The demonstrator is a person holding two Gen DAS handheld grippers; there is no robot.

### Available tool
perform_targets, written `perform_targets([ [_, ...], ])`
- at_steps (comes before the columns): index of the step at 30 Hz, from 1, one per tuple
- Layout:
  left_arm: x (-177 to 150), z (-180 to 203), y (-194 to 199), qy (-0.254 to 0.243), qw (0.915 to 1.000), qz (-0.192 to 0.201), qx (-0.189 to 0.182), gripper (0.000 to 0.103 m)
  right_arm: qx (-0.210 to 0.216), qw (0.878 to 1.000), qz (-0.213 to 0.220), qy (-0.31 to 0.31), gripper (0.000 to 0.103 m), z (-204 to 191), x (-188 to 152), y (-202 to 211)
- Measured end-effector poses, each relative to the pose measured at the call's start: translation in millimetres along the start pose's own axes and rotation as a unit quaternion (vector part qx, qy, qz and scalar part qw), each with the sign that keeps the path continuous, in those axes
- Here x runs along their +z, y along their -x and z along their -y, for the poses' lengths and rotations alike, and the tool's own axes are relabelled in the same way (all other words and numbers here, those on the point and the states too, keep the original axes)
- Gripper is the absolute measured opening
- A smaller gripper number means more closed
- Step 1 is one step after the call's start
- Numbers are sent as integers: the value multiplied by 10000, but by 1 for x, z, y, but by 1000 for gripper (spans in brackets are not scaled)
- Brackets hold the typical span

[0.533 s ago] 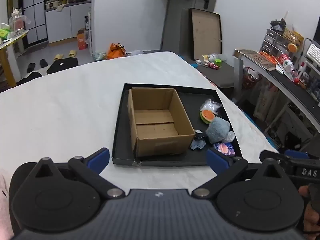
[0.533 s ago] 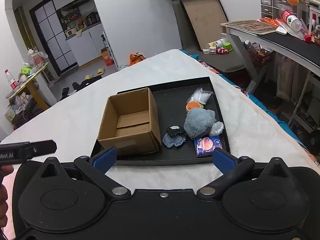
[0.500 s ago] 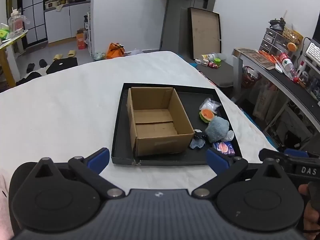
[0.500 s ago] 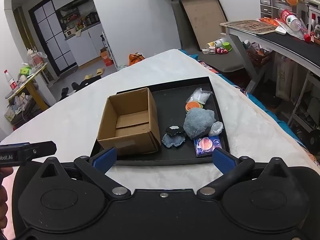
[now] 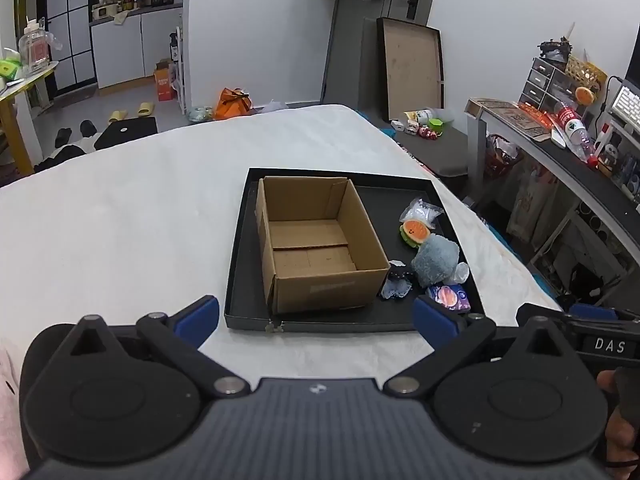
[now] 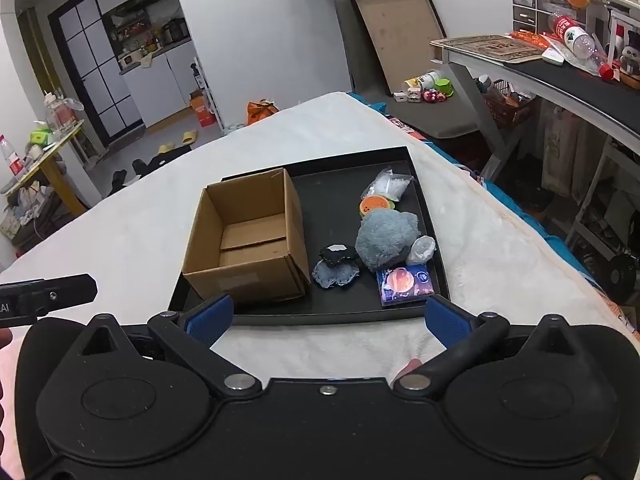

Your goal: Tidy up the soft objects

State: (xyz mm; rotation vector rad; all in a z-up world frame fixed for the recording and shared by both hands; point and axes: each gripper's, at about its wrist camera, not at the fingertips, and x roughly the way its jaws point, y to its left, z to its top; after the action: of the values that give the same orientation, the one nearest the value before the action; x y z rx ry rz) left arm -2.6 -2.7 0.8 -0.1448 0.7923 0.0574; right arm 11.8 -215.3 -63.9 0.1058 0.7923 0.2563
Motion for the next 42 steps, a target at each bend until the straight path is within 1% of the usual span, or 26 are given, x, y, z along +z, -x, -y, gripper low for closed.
perform_targets([
  [10, 0, 1, -4, -46, 10000, -76, 10, 102, -24, 9999, -54, 122, 103, -4, 0, -1],
  [16, -3, 0, -6, -27, 9999, -152, -49, 102, -54, 9997, -29, 219, 103, -7, 1, -1],
  [20, 1, 1, -6, -23, 9999, -168, -23, 102, -20, 9997, -6, 237, 103, -7, 1, 1],
  [27, 1, 0, -6, 10, 9998, -204, -79, 102, -92, 9996, 15, 260, 103, -7, -1, 0],
  [35, -1, 6, -6, -136, 9997, -179, -4, 102, -92, 9995, 15, 293, 103, -9, 0, 0],
  [39, 0, 8, -5, -132, 9997, -180, -79, 102, -101, 9994, -12, 322, 103, -9, -2, -2],
  [42, 0, 10, -5, -180, 9996, -192, -52, 102, -125, 9994, -80, 325, 103, -8, -4, -4],
])
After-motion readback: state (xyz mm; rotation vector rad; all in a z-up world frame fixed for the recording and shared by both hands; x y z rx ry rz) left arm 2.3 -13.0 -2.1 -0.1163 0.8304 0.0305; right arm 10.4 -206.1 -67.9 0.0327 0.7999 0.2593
